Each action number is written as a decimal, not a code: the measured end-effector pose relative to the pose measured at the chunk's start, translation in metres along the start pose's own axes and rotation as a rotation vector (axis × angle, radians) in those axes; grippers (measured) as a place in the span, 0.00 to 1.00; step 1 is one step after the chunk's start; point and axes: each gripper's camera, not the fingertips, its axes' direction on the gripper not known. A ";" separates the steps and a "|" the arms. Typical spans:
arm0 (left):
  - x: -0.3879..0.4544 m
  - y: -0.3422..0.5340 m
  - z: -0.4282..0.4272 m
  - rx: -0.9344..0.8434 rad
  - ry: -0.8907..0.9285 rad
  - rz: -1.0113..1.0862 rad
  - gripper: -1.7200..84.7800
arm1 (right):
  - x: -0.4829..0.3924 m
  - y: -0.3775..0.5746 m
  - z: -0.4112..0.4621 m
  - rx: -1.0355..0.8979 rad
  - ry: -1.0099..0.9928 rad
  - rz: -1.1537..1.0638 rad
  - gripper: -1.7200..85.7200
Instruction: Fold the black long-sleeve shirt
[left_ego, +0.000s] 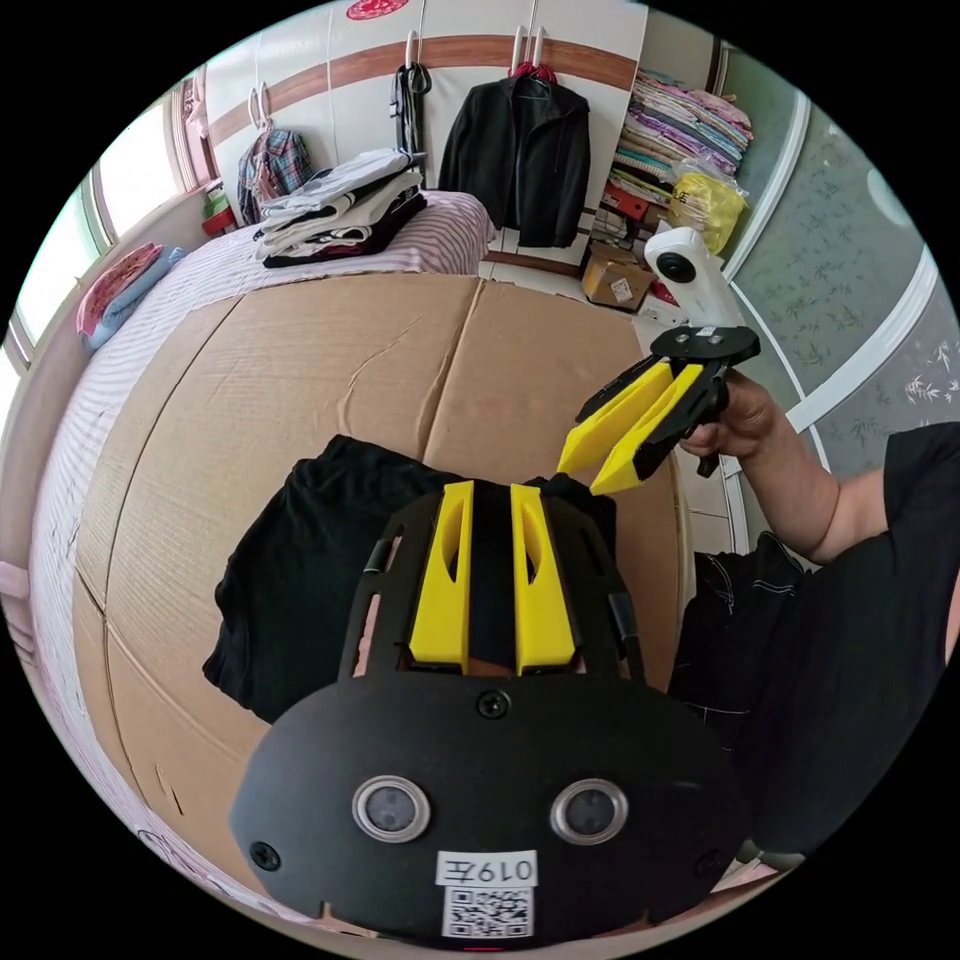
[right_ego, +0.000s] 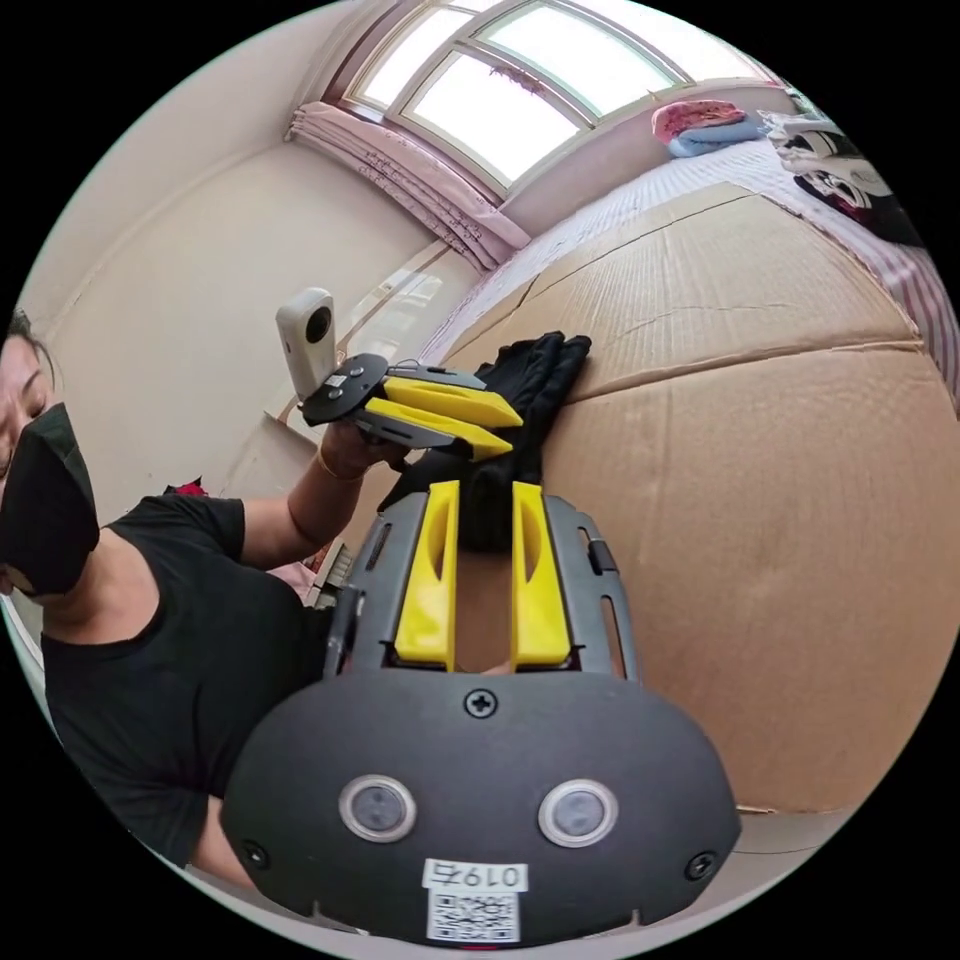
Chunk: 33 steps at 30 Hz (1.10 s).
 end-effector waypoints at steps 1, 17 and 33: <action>0.002 0.003 -0.001 0.004 0.000 -0.002 0.07 | 0.001 -0.001 -0.001 0.013 -0.008 0.008 0.11; 0.075 0.154 -0.081 0.310 -0.103 -0.186 0.09 | 0.037 0.004 -0.012 0.065 -0.045 0.134 0.02; 0.235 0.239 -0.051 0.195 -0.593 -0.148 0.11 | 0.043 0.004 -0.022 0.082 -0.040 0.197 0.03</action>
